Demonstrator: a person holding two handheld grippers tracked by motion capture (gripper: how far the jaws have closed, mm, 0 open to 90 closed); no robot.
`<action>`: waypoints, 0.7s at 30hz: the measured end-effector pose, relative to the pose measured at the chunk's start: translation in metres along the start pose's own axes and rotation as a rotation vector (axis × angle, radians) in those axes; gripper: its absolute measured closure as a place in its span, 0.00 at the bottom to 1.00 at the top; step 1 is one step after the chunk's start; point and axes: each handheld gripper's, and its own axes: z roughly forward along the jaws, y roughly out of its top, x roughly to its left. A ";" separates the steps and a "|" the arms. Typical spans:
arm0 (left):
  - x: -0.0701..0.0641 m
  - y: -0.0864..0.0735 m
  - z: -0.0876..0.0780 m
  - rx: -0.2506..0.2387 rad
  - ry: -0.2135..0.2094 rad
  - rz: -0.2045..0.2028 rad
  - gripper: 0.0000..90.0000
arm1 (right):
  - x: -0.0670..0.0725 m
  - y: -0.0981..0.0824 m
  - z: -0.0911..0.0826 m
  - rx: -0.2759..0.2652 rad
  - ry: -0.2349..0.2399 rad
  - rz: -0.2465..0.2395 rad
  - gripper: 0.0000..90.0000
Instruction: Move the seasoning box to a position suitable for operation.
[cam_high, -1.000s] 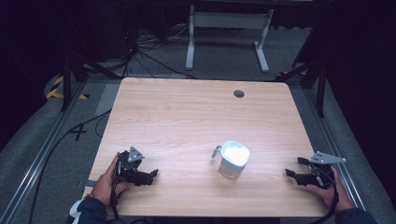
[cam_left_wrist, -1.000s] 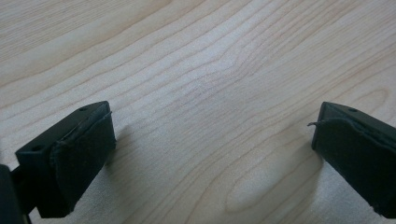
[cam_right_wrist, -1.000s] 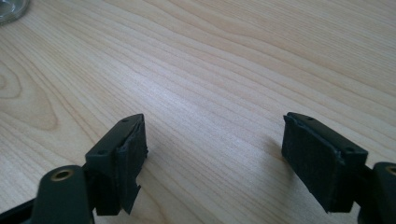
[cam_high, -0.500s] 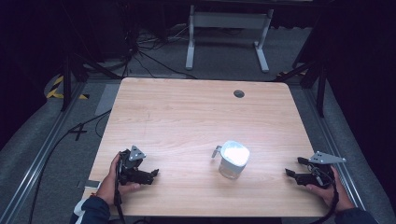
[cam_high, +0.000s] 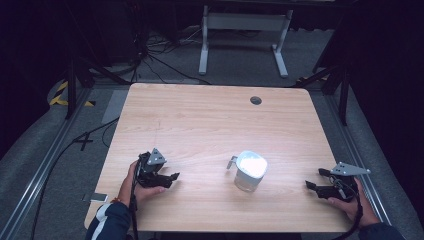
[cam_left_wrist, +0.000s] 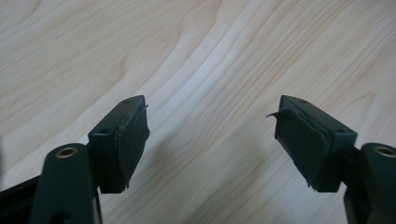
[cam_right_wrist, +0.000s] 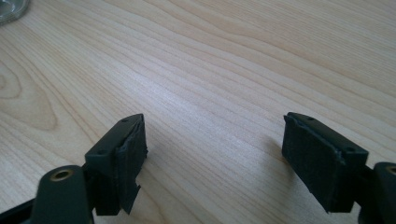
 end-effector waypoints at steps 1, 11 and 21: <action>-0.006 0.007 0.001 -0.022 -0.006 0.019 0.34 | 0.000 0.000 0.000 -0.003 0.000 0.000 0.24; -0.032 0.049 0.008 -0.104 -0.027 0.082 0.38 | 0.000 0.000 0.000 -0.003 0.000 -0.002 0.24; -0.055 0.091 0.011 -0.219 -0.079 0.127 0.48 | 0.000 0.000 0.000 -0.003 0.001 -0.002 0.24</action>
